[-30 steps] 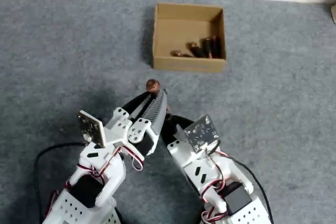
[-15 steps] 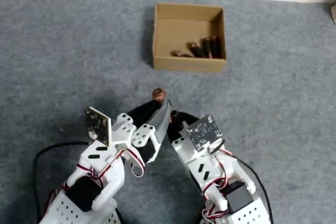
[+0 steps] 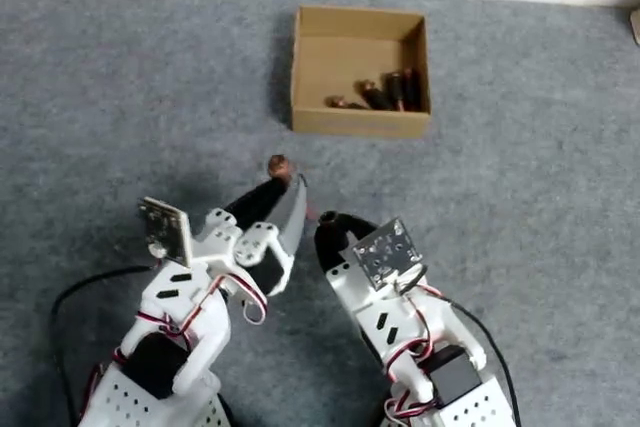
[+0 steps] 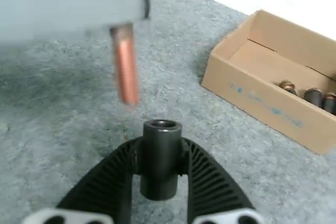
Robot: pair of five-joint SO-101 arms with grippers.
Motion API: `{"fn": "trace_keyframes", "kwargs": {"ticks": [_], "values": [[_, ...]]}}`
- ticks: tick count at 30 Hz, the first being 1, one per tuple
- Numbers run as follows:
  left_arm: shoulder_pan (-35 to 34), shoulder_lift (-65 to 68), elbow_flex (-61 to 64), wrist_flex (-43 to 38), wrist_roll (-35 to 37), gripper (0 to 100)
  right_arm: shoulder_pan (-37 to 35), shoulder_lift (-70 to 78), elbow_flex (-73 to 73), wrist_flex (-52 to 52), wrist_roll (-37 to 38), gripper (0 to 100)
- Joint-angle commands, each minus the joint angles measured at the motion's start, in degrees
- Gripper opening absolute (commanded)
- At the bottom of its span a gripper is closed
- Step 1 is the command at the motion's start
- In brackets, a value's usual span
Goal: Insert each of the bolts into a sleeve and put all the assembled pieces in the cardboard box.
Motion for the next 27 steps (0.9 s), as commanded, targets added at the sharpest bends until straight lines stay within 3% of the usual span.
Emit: {"fn": "trace_keyframes", "kwargs": {"ticks": [1,12,27], "values": [[0.0,0.4,-3.9,-1.9,1.9,1,-1.1,-0.6,-0.1,-1.7,1.1,0.5],[7.0,0.5,-1.5,-2.3,1.9,1,-1.1,-0.6,-0.3,-1.7,1.1,0.5],[7.3,0.5,-0.5,-2.0,1.8,1,-1.8,-0.6,-4.4,4.2,0.9,0.5]]}}
